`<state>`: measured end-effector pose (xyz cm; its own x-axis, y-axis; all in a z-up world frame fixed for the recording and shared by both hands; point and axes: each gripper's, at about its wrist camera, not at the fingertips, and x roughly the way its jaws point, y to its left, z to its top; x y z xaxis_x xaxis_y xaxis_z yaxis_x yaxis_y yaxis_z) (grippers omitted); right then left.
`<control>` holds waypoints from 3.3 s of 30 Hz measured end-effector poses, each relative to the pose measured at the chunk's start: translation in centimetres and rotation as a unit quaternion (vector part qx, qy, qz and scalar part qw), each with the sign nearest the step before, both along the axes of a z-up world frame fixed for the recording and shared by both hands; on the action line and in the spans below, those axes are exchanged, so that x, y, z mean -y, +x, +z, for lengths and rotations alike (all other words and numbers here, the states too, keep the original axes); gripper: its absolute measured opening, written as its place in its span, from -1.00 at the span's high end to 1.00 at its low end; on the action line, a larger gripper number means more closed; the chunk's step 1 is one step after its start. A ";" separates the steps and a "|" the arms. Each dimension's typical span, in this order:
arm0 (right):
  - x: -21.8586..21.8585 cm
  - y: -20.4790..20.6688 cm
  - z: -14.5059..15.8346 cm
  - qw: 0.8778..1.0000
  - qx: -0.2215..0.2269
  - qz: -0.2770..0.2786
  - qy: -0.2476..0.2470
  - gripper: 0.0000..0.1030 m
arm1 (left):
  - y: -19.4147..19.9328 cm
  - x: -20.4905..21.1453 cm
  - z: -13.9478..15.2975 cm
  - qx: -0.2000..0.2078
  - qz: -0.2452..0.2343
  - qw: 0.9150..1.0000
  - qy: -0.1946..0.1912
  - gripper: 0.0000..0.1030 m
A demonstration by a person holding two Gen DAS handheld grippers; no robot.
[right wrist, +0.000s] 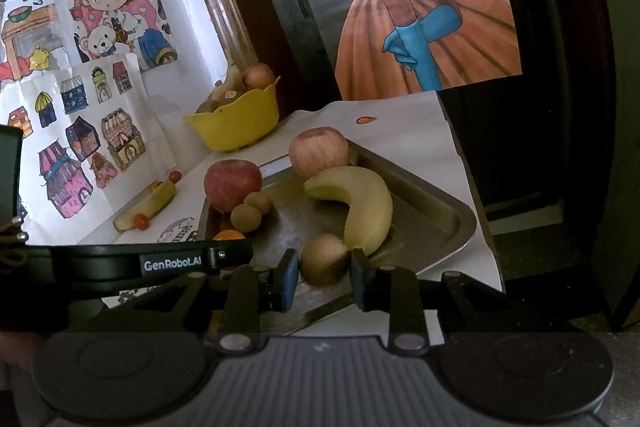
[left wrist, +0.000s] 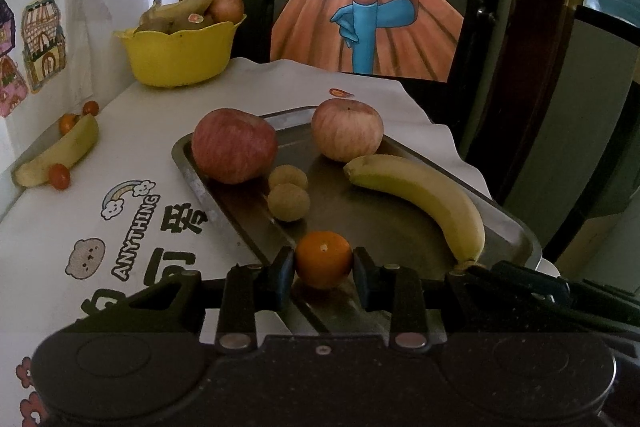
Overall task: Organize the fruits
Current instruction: 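Open the left tool over the tray while the right tool releases the kiwi there, then move both tools toward the banana and cherry tomatoes by the wall, then close the right tool on a red cherry tomato while the left tool approaches the banana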
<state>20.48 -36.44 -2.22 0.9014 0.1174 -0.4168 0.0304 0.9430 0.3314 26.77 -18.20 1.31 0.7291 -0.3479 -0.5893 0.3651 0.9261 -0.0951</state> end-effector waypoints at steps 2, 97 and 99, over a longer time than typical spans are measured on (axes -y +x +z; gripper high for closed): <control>0.0 0.0 0.0 1.000 0.000 0.000 0.000 0.20 | -0.1 -0.1 0.2 0.004 0.004 1.000 -0.004 0.20; -20.6 26.1 3.9 0.885 -0.039 0.420 -0.199 -0.79 | 5.5 -15.1 2.0 0.132 0.135 0.953 0.237 -0.99; -21.5 27.0 3.7 0.878 -0.047 0.435 -0.196 -0.70 | 6.1 -14.9 1.7 0.132 0.131 0.951 0.246 -0.99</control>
